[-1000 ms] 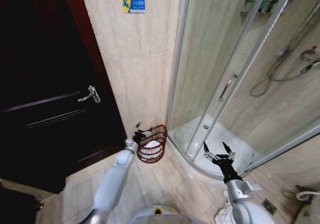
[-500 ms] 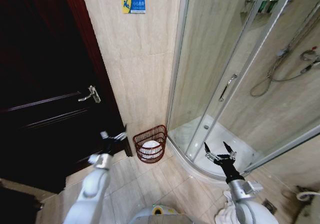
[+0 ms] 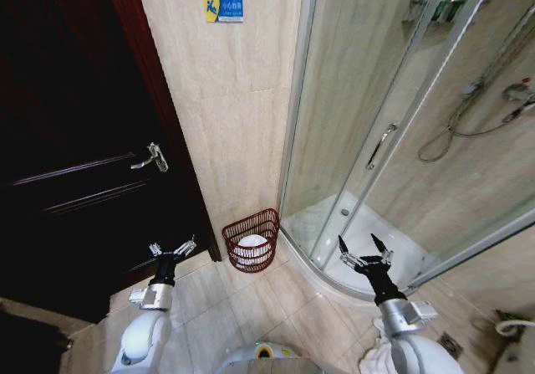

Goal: Discard the used towel into the hamper.

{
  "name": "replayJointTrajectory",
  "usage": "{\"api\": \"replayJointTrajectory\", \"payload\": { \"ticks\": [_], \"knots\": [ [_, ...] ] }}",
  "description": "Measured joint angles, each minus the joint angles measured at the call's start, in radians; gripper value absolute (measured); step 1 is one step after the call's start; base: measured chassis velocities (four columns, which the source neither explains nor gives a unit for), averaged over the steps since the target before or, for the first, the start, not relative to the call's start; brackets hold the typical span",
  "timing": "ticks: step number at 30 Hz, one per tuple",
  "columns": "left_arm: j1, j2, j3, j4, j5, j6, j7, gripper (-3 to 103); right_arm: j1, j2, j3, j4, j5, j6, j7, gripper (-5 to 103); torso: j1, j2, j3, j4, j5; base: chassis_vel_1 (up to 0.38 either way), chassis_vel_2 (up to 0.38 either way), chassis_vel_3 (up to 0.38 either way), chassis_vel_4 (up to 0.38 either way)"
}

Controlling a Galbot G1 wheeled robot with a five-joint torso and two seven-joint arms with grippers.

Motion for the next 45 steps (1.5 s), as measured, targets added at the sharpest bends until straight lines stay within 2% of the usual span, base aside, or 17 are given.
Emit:
{"api": "replayJointTrajectory", "payload": {
  "ticks": [28,36,39,40,42,45],
  "knots": [
    [-0.041,0.001,0.033,-0.006,0.012,-0.011,0.028,100,-0.009,0.014,0.0,0.021,-0.032,-0.017,-0.007,100,0.0,0.0,0.0,0.0001,0.0,0.008,-0.008,-0.007,0.01],
    [-0.025,0.002,0.042,-0.033,0.0,0.019,0.025,100,-0.012,0.022,-0.002,0.027,-0.036,-0.014,-0.002,100,0.0,0.0,0.0,0.0,0.0001,0.081,-0.084,-0.095,0.087],
    [-0.015,0.003,0.049,-0.047,-0.013,0.039,0.012,100,-0.01,0.024,-0.005,0.027,-0.055,-0.012,0.032,100,0.0,0.0,0.0,0.0001,0.0,0.071,-0.094,-0.1,0.071],
    [-0.007,0.005,0.055,-0.055,-0.019,0.052,0.005,100,-0.001,0.024,-0.009,0.019,-0.102,-0.006,0.111,100,-0.001,0.0,0.0,0.0,0.0,0.068,-0.048,-0.055,0.036],
    [-0.006,0.009,0.059,-0.057,-0.019,0.056,0.006,100,0.003,0.024,-0.01,0.01,-0.131,0.001,0.182,100,0.0,0.0,0.0,0.0002,0.0001,0.021,-0.024,-0.028,0.018],
    [-0.01,0.012,0.063,-0.057,-0.019,0.058,0.009,100,0.002,0.024,-0.01,0.004,-0.138,0.011,0.22,100,0.0,0.0,0.0,0.0001,0.0001,0.0,0.0,0.0,0.0]
  ]
}}
